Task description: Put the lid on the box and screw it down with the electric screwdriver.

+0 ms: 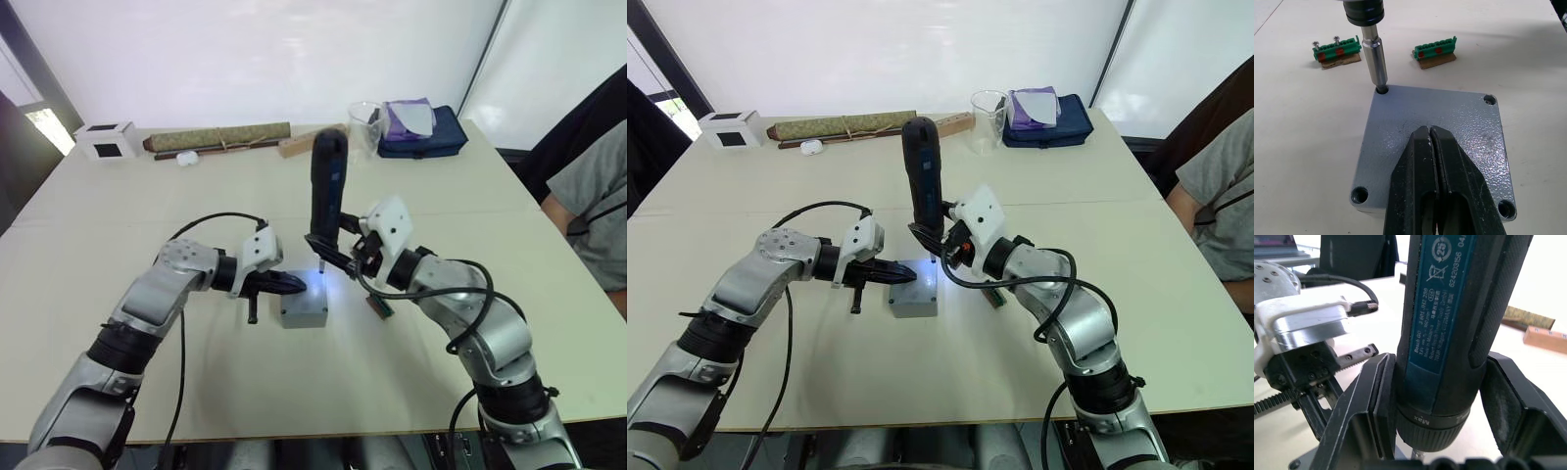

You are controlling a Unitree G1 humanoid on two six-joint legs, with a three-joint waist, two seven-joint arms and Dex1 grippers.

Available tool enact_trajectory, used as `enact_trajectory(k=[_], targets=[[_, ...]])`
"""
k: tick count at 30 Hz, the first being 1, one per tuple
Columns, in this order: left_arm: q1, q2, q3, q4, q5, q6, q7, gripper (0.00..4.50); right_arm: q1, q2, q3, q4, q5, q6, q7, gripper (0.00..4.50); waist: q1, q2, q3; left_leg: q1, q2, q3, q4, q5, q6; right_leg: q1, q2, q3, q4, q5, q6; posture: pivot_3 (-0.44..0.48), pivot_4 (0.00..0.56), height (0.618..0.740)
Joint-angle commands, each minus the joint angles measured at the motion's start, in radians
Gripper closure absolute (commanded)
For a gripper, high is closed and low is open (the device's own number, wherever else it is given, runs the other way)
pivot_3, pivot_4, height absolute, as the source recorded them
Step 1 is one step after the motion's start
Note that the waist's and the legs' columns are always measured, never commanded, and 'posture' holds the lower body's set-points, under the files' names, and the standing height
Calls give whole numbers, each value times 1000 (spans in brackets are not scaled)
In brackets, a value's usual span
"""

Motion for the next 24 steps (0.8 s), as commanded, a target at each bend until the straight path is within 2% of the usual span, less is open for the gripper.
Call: enact_trajectory(k=[1, 5, 8, 12, 14, 17, 18, 19, 21, 24], targets=[[31, 1, 1, 21, -19, 34, -16, 4500, -229, -20, -277, -100, 259, 154, -57, 2369, 0, 2, 1, -4, 0, 0, 1, 0, 0, -3, 0, 0, 1, 0, 0, 0, 150, 740], [3, -30, 136, -16, -201, 172, -20, 4500, -441, -122, -551, 52, 578, 560, -197, 2369, 6, 2, 2, -14, 1, -2, 1, 0, 0, -13, 0, -3, 2, 3, 3, 0, 150, 740], [-31, -8, 178, -64, -264, 235, -26, 4500, -460, -279, -602, 125, 611, 803, -185, 2369, 6, 0, 2, -15, 1, -4, -1, -1, 1, -13, 0, -5, 0, 3, 2, 0, 150, 740], [-52, 37, 172, -164, -301, 258, -65, 4500, -281, -546, -577, 357, 798, 855, -244, 2369, 7, 1, 4, -21, 0, -2, -1, -2, 3, -17, -1, -4, -1, 2, 2, 0, 150, 740], [-53, 49, 161, -190, -311, 256, -80, 4500, -191, -640, -549, 382, 835, 855, -246, 2369, 5, 4, 6, -28, -2, -1, 1, -2, 3, -25, -3, -3, -1, 3, 3, 0, 150, 740], [-42, 59, 112, -218, -279, 204, -108, 4500, -32, -762, -492, 396, 868, 855, -222, 2369, -1, 8, 10, -30, -2, 1, 2, -2, 3, -27, -2, -2, 0, 3, 4, 0, 150, 740], [-39, 60, 88, -229, -260, 185, -115, 4500, 13, -793, -476, 407, 870, 855, -215, 2369, -2, 8, 10, -29, -2, 1, 2, -3, 5, -27, -1, -1, 0, 3, 4, 0, 150, 740], [-28, 76, 22, -212, -167, 97, -122, 4500, 48, -823, -446, 410, 861, 855, -196, 2369, -2, 8, 10, -29, -2, 0, 2, -4, 7, -27, 0, -1, 0, 2, 4, 0, 150, 740], [-17, 92, -53, -184, -57, -8, -125, 4500, 71, -850, -414, 410, 851, 855, -171, 2369, -4, 8, 10, -28, 0, 0, 2, -4, 7, -27, 2, -1, 1, 2, 4, 0, 150, 740], [-7, 65, -29, -180, -106, 15, -118, 4500, 84, -872, -371, 471, 819, 855, -137, 2369, -9, 8, 12, -26, 1, 2, 2, -4, 7, -27, 4, 2, 1, 2, 3, 0, 150, 740]])
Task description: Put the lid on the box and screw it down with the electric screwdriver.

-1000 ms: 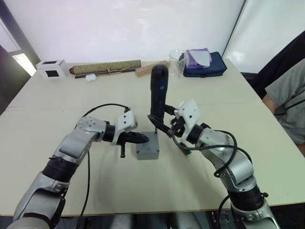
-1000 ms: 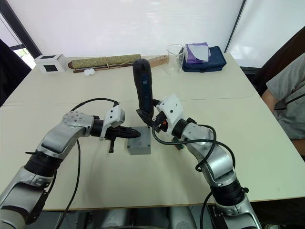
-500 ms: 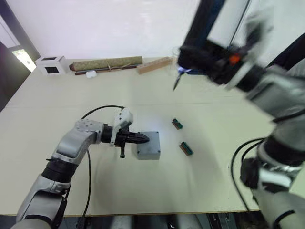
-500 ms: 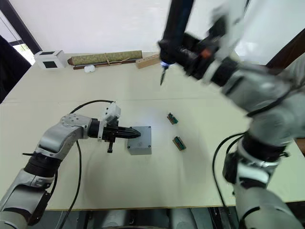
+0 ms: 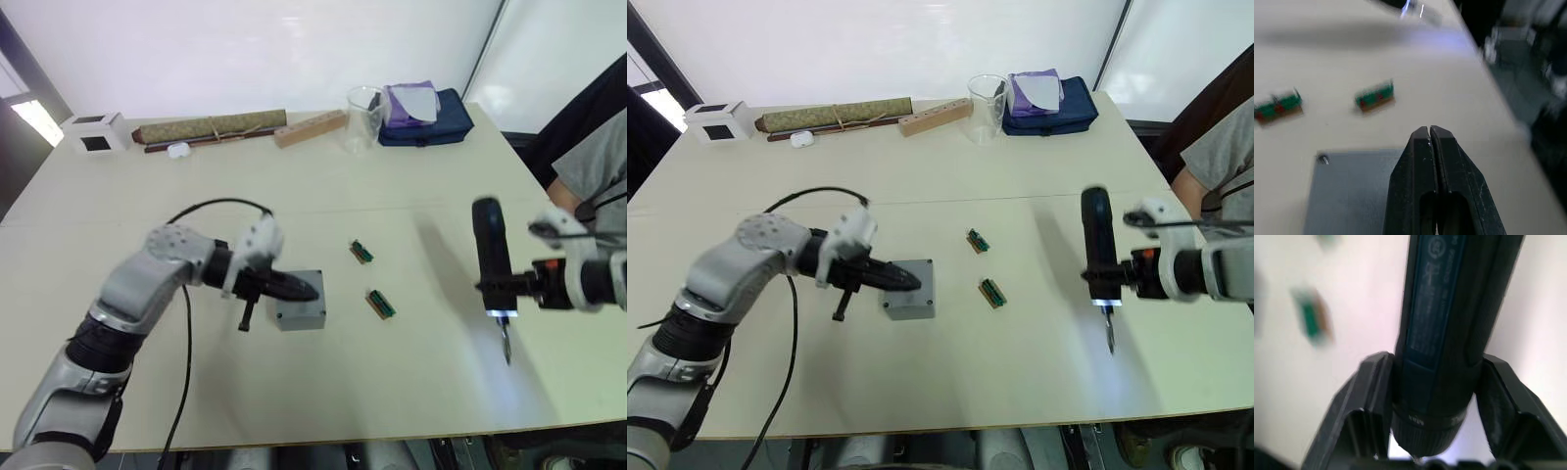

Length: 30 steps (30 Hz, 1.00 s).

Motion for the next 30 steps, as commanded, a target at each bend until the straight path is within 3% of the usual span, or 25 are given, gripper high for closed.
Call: enact_trajectory(k=[1, 9, 10, 13, 15, 19, 24, 27, 30], targets=[[2, -22, 33, -16, -31, -8, 3, 4500, -12, -51, 14, 38, -21, 6, 63, 2369, 2, -1, 1, 0, 0, 0, 1, 0, 0, 0, 0, 0, 1, 0, 0, 0, 150, 740], [11, -54, 103, -110, -153, 110, 56, 4500, -32, -37, 128, 88, -201, -36, 173, 2369, 11, -2, 1, -2, 0, 0, 3, 0, 0, 0, -1, 0, 0, 0, 1, 0, 150, 740], [13, -54, 110, -121, -167, 124, 60, 4500, -39, -37, 140, 91, -221, -43, 184, 1606, 11, -2, 1, -2, 0, 0, 3, 0, 0, 0, 0, 0, 0, 0, 1, 0, 150, 740], [14, -51, 129, -134, -195, 152, 70, 4500, -61, -32, 172, 96, -266, -54, 223, 855, 8, -2, 1, -2, 0, 0, 3, 0, 0, 0, 0, 0, 0, 0, 1, 0, 150, 740], [10, -48, 135, -134, -205, 161, 75, 4500, -70, -33, 187, 94, -298, -61, 246, 48, 8, -2, 1, -1, 0, 0, 3, 0, 0, 0, 0, 0, 1, 0, 1, 0, 150, 740], [-9, -45, 159, -94, -211, 167, 87, 4500, -91, -32, 207, 91, -354, -87, 290, 8, 10, -2, 1, -1, 0, 0, 4, 0, 0, 0, 0, 0, 1, 0, 1, 0, 150, 740], [-89, 31, 324, 174, -157, 125, 176, 4500, -277, -119, 245, -43, -479, -305, 407, 8, 0, 4, 5, -1, 0, 1, 5, 0, 0, -1, 0, 0, 2, 0, 2, 0, 150, 740], [-76, 68, 341, 262, -115, 76, 180, 4500, -290, -160, 306, -147, -581, -444, 465, 8, -1, 2, 4, -1, 2, 0, 2, 0, 0, -2, 2, 0, 3, 1, 1, 0, 150, 740], [-52, 69, 336, 332, -68, 33, 198, 4500, -279, -95, 335, -287, -606, -513, 471, 8, 6, 1, 4, -2, 3, 0, 2, 0, 0, -2, 2, -1, 1, 0, 1, 0, 150, 740]])
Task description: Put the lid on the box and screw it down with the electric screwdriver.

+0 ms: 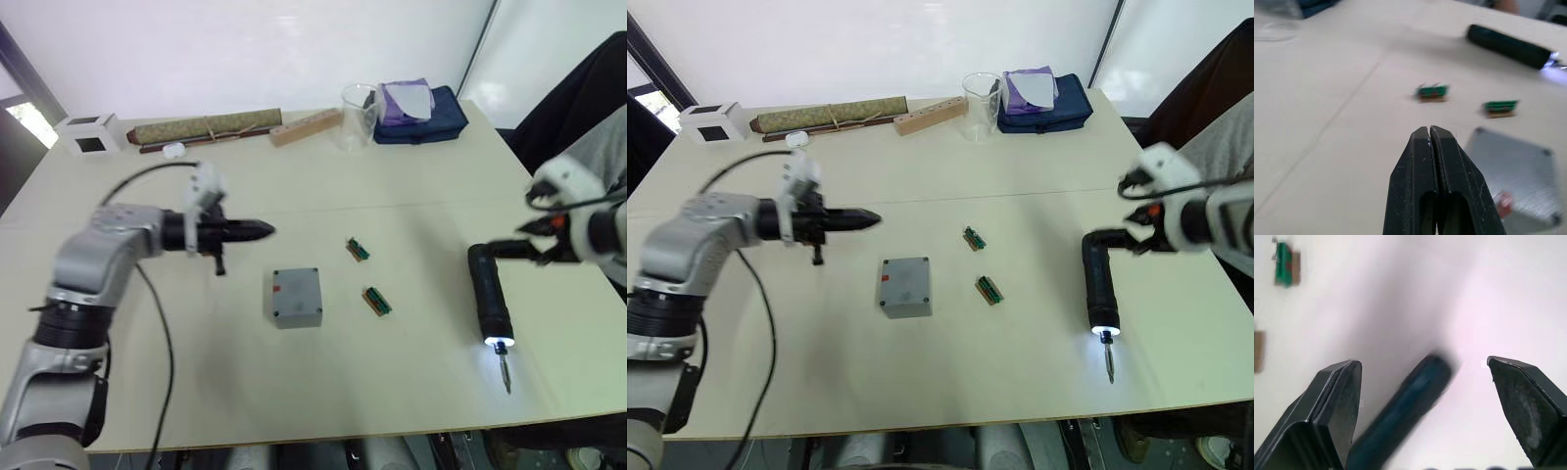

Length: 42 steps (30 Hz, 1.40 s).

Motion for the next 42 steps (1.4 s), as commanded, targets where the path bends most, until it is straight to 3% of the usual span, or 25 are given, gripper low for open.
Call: enact_trajectory(k=[1, 6, 10, 22, 28, 34, 38, 42], targets=[[41, -5, -10, 37, 55, -54, 18, 4500, 29, 100, 37, -192, -4, -68, 10, 8, 1, -1, 1, 0, 0, 1, 0, 0, 0, 0, -1, 0, 0, 0, 0, 0, 150, 740], [136, -28, -92, -27, 160, -101, 83, 4500, 160, 386, 109, -417, 70, -42, -78, 8, 10, -3, 0, -2, -1, 0, 2, 0, 0, 0, -3, -1, 1, 0, 0, 0, 150, 740], [190, -63, -99, -146, 121, -18, 100, 4500, 211, 538, 188, -427, 23, -20, -168, 8, 15, -4, 1, -4, -4, -1, 7, 1, -1, 0, -6, -3, 4, 1, 0, 0, 150, 740], [157, -141, -194, -203, 162, 8, 116, 4500, 224, 694, 271, -423, -3, 35, -211, 8, 8, -5, 0, -1, -4, -3, 13, 0, -1, 5, -5, -3, 6, 1, 2, 0, 150, 740], [71, -215, -226, -94, 194, -50, 114, 4500, 239, 781, 188, -411, 85, 121, -207, 8, 8, -5, 0, -2, -4, -3, 13, 0, -1, 5, -5, -3, 6, 2, 2, 0, 150, 740], [37, -179, -219, 7, 247, -112, 75, 4500, 229, 706, 157, -454, 86, 135, -177, 8, 3, -5, 0, -1, -4, -3, 13, 0, -1, 5, -5, -3, 6, 2, 2, 0, 150, 740], [92, -100, -219, -16, 252, -115, 14, 4500, 199, 534, 214, -410, -56, -15, -109, 8, 2, -5, 0, -1, -4, -3, 13, 0, -1, 4, -5, -3, 6, 2, 2, 0, 150, 740], [174, -64, -207, -115, 214, -75, -14, 4500, 162, 517, 278, -292, -183, -165, -77, 8, 3, -5, 0, -1, -4, -3, 13, 0, -1, 4, -5, -3, 6, 2, 2, 0, 150, 740]])
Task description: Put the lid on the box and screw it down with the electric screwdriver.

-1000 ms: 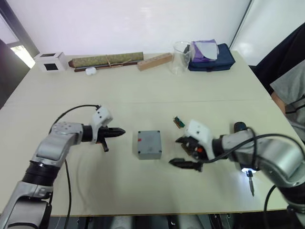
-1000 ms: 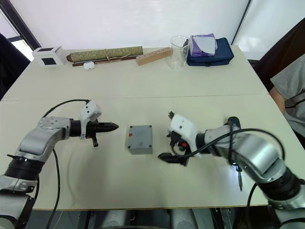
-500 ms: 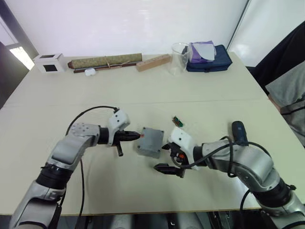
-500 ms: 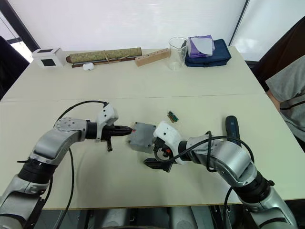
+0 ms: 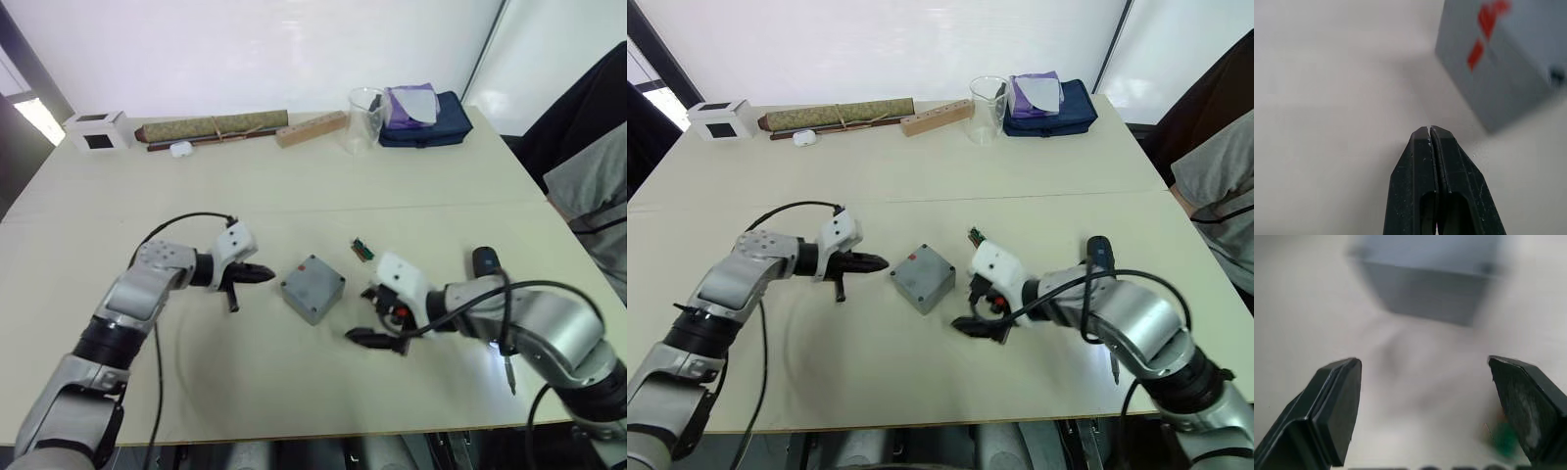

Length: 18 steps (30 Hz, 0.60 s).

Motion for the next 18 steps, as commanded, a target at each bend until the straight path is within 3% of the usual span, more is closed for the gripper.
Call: enact_trajectory(k=[1, 4, 11, 18], targets=[[56, 20, 17, -125, -33, 22, -18, 4500, -50, -3, 91, 87, -144, -173, 46, 8, 0, 0, 0, 0, 0, 0, 0, 0, 0, 0, 0, 0, 0, 0, 0, 0, 150, 740], [87, 4, 13, -181, -41, 53, 1, 4500, -75, 13, 169, 142, -223, -281, 107, 8, 3, 0, 0, 0, 0, 0, 0, 0, 0, 0, 0, 0, 0, 0, 0, 0, 150, 740], [89, -54, 9, -223, -42, 86, 52, 4500, -70, 87, 211, 190, -253, -400, 251, 8, 4, 0, 0, 0, 0, 0, 0, 0, 0, 0, 0, 0, 0, 0, 0, 0, 150, 740], [60, -44, 43, -206, -62, 96, 50, 4500, -29, 107, 167, 95, -204, -305, 279, 8, 3, 0, 0, 0, 0, 0, 0, 0, 0, 0, 0, 0, 1, 0, 0, 0, 150, 740]])
